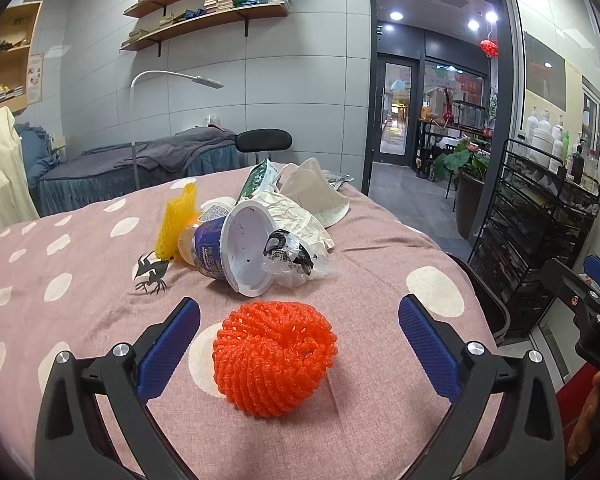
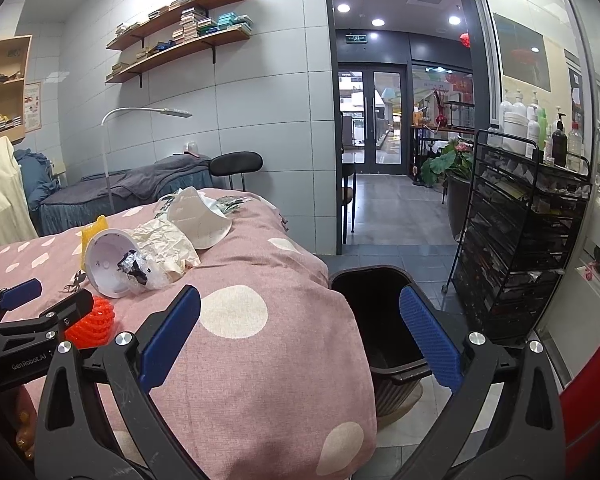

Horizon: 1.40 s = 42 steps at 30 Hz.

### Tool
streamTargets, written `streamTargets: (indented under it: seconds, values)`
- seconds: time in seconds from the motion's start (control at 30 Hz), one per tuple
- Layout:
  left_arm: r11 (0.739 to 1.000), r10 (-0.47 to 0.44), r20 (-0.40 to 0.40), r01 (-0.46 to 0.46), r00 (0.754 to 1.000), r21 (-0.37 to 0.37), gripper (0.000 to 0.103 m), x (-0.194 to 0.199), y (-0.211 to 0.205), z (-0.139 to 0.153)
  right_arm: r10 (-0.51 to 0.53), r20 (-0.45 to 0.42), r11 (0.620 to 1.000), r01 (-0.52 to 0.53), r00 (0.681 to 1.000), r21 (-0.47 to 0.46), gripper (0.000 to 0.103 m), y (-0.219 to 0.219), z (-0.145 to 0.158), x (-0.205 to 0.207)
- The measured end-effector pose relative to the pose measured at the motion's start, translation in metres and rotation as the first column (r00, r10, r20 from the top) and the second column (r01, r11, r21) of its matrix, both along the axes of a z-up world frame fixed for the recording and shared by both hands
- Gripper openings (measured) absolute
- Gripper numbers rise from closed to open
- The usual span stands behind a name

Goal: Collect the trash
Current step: 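Move both tools toward the trash pile on the table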

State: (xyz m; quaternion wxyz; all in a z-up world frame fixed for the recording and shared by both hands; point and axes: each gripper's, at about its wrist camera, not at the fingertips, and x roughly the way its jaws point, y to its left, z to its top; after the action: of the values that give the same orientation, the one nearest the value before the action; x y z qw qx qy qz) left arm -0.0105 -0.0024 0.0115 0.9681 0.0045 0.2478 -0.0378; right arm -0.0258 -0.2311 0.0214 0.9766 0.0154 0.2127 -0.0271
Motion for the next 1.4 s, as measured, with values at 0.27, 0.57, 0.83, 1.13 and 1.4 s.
streamTargets:
  seconds: [0.27,0.57,0.83,1.13,1.4]
  values:
    - [1.000,0.001,0.001,-0.001,1.000,0.000,0.097,0.000,0.000,0.000,0.000,0.006,1.000,0.000,1.000,0.004,0.098,0.000,0.001,-0.001]
    - [1.000,0.009,0.000,-0.009,1.000,-0.004,0.097,0.002,-0.001,0.001,0.005,-0.001,1.000,-0.005,1.000,0.011,0.098,-0.001,0.000,0.002]
    - [1.000,0.008,-0.004,-0.008,1.000,0.001,0.097,0.002,0.000,0.000,0.002,-0.003,1.000,-0.002,1.000,0.027,0.098,-0.005,-0.001,0.004]
    - [1.000,0.014,-0.013,-0.014,1.000,-0.006,0.097,0.005,0.001,-0.003,0.004,-0.008,1.000,-0.004,1.000,0.023,0.098,-0.004,-0.003,0.006]
    - [1.000,0.017,-0.021,-0.017,1.000,-0.007,0.097,0.005,0.003,-0.005,0.006,-0.024,1.000,-0.006,1.000,0.018,0.098,-0.002,-0.006,0.009]
